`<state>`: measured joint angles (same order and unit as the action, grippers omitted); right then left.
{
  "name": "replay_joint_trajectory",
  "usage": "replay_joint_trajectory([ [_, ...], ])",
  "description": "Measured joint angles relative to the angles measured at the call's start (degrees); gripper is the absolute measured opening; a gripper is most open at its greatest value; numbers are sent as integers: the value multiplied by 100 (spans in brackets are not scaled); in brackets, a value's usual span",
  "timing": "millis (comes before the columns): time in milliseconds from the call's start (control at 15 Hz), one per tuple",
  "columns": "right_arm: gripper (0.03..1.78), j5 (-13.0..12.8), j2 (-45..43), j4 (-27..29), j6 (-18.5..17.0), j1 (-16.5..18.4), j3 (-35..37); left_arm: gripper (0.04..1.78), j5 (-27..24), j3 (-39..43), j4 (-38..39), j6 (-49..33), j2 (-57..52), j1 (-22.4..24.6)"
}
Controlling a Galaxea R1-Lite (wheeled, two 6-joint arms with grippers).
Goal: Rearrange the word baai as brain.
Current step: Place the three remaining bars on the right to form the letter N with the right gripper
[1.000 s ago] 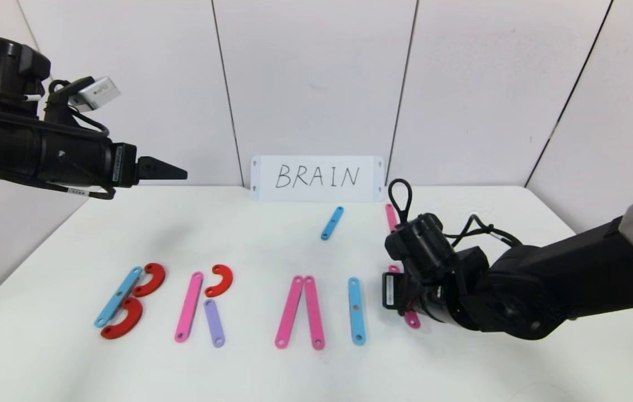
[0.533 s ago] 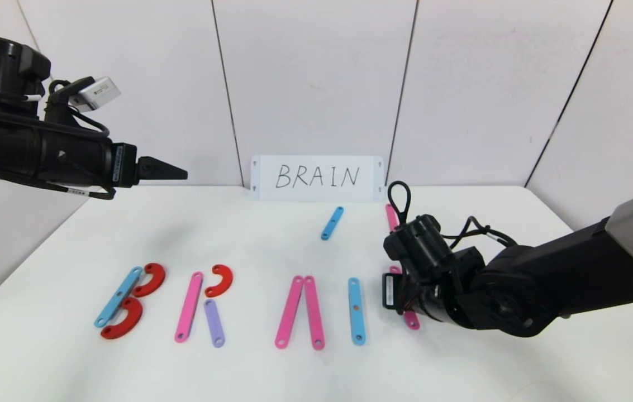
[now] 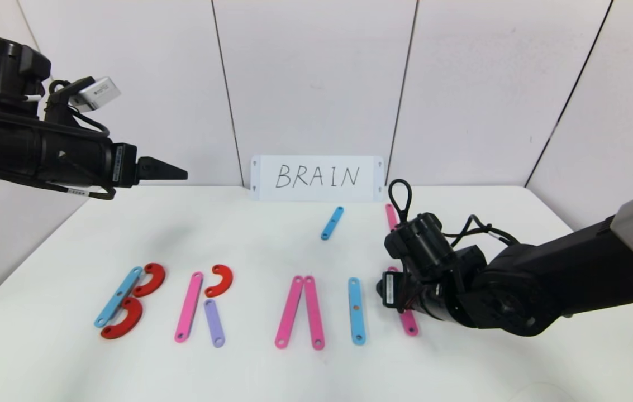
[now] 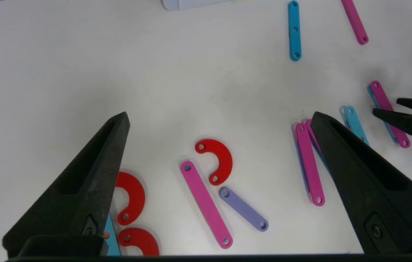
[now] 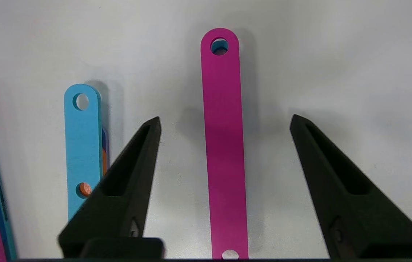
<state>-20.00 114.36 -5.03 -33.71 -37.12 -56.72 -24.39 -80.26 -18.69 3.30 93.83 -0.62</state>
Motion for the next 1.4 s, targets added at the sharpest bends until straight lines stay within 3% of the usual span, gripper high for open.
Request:
replay_joint_trajectory([
  [200, 164, -17, -50, 22, 61, 11, -193, 174, 0, -2, 0, 2, -1, 0],
  [333, 173, -30, -63, 94, 152, 18, -555, 174, 1, -2, 0, 2, -12, 0],
  [800, 174, 50, 595, 267, 1390, 173, -2453, 174, 1, -5, 4, 0, -26, 10],
  [1067, 174, 113, 1336, 276, 1674, 228, -3468, 174, 1, -9, 6, 2, -26, 10],
  [1400, 174, 132, 2186, 278, 1773, 302, -4487, 174, -7, -9, 12, 2, -23, 10],
])
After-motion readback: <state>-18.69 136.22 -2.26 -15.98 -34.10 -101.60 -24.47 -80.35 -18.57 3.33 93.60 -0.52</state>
